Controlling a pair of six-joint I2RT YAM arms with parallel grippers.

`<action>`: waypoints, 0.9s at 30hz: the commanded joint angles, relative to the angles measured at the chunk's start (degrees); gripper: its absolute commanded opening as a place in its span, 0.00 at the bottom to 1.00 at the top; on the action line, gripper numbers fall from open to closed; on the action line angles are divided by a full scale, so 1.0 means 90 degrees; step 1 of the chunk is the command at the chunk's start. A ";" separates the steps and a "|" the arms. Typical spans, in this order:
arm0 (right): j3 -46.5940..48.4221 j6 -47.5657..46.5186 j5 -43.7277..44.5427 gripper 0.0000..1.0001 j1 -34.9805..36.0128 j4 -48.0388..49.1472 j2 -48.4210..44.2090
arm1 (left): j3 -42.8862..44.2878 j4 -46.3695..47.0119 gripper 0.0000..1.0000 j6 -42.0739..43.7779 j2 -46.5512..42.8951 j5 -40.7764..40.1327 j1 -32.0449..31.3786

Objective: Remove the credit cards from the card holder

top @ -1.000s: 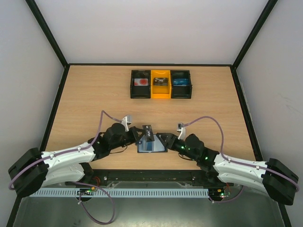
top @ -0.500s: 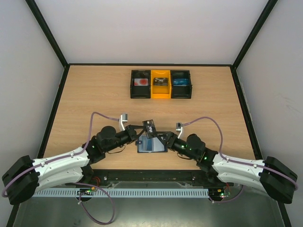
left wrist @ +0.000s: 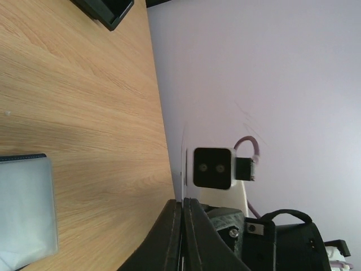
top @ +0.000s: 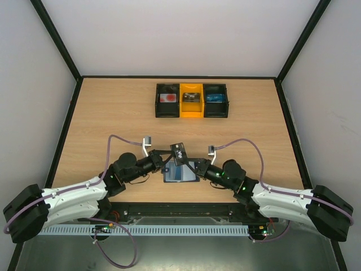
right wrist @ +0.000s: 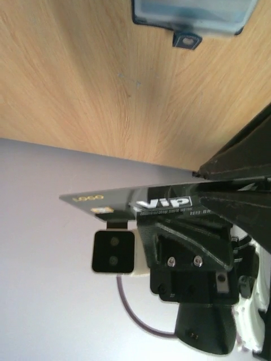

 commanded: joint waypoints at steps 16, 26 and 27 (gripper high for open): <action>-0.0024 -0.1493 -0.1439 0.02 0.0017 -0.1175 -0.1219 | -0.0128 -0.1564 0.61 0.1354 -0.1420 0.0613 0.0307; -0.0165 -0.1665 -0.2489 0.02 0.0020 -0.1490 -0.1663 | 0.0214 -0.3626 0.66 0.2959 -0.2324 0.2110 0.0929; -0.0151 -0.1662 -0.2522 0.02 0.0023 -0.1455 -0.1632 | 0.0238 -0.3655 0.66 0.2998 -0.2278 0.2219 0.0930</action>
